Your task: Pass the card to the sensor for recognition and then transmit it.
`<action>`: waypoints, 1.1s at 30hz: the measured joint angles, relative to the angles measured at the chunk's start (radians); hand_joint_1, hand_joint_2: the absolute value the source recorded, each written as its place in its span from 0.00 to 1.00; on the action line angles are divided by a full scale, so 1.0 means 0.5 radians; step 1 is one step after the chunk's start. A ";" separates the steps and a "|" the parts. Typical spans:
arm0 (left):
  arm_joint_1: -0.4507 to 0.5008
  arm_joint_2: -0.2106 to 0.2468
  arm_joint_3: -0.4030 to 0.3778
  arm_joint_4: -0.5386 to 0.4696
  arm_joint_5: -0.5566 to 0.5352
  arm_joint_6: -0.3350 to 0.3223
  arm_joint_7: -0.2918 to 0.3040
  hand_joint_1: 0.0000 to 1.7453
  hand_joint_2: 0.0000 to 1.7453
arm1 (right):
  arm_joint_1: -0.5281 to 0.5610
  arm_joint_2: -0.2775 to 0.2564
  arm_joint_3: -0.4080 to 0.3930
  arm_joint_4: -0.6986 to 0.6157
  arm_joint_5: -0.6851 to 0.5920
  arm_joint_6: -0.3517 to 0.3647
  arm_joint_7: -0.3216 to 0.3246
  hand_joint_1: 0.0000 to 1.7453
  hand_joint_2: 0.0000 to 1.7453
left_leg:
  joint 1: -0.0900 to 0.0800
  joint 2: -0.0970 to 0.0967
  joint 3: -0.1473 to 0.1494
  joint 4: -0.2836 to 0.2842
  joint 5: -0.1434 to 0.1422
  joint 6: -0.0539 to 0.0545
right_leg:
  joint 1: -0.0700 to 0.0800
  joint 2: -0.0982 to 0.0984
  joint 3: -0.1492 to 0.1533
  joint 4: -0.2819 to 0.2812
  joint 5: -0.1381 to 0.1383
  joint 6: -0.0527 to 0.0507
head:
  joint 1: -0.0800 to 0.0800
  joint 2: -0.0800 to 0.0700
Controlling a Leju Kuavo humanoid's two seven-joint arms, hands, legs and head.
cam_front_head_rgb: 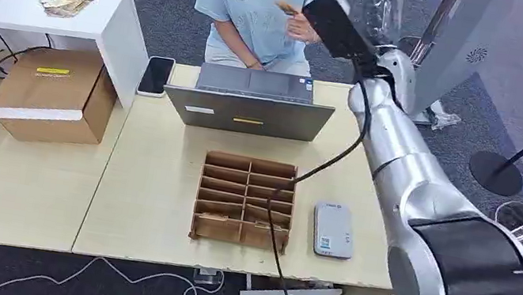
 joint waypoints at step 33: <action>-0.027 -0.008 -0.104 0.000 -0.370 0.000 0.212 0.00 0.00 | 2.604 -0.157 -0.096 -2.453 1.866 -0.564 0.268 0.04 1.00 | 0.001 0.004 0.001 -0.004 -0.011 0.001 | 0.001 0.003 0.002 -0.004 -0.009 -0.001 | -0.002 0.000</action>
